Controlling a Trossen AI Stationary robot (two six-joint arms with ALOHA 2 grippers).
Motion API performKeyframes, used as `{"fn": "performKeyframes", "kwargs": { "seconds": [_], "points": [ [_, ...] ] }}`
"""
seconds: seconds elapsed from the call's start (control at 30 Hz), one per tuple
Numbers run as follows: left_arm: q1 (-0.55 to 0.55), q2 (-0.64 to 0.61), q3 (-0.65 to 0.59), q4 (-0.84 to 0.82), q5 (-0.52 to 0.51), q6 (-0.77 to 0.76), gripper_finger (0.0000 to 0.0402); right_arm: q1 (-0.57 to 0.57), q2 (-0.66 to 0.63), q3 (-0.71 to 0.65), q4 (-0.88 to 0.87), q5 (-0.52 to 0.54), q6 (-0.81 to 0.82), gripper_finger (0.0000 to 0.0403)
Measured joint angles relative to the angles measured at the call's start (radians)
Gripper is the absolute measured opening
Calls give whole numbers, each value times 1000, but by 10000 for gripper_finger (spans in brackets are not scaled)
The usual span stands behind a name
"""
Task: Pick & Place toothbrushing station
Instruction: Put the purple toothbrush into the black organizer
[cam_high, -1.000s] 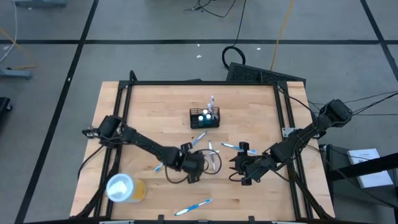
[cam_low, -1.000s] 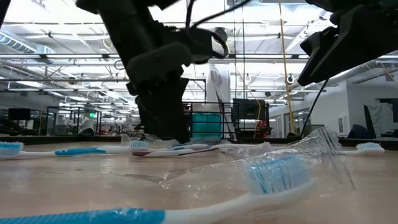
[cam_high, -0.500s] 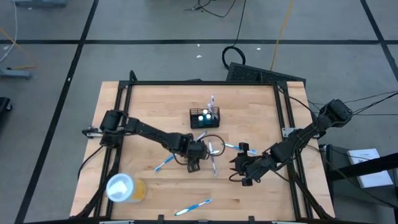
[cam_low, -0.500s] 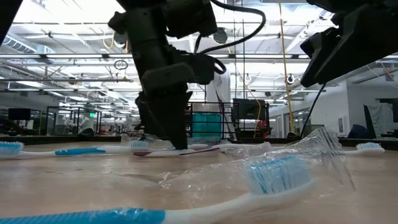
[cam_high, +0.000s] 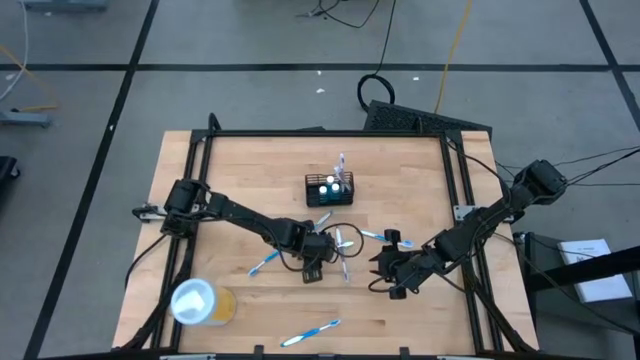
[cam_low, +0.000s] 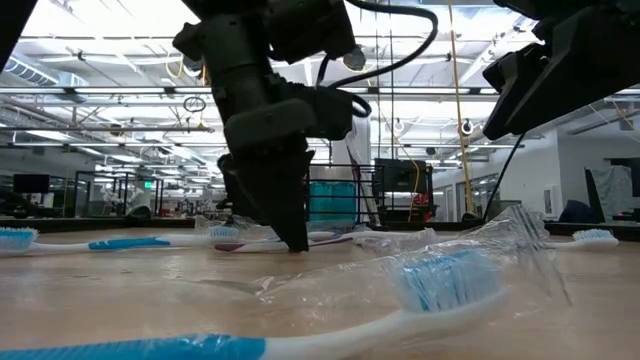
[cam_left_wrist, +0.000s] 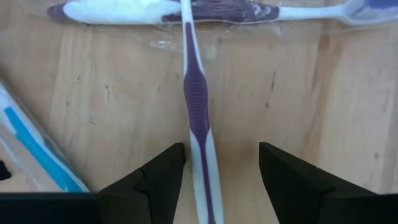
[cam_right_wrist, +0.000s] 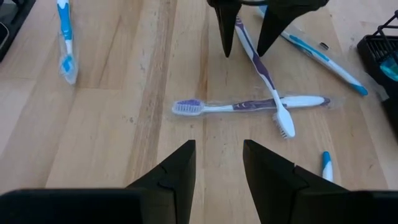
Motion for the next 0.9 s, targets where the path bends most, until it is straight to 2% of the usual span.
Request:
{"fn": "performKeyframes", "kwargs": {
  "seconds": [0.2,0.3,0.4,0.53,0.57,0.9],
  "points": [
    [6,24,0,-2,-11,-19,212,0,0,0,3,0,0,128],
    [15,25,-1,-4,-12,-25,189,0,0,0,4,0,-4,128],
    [23,26,-1,-11,-15,-18,140,0,0,0,4,-1,-4,128],
    [33,26,-3,-13,-19,13,46,0,0,0,5,-23,-7,128],
    [33,26,-3,-13,-20,19,33,0,0,0,5,-23,-8,128],
    [22,13,-6,-4,-28,12,33,6,0,0,4,-23,-8,128]
  ]
}}
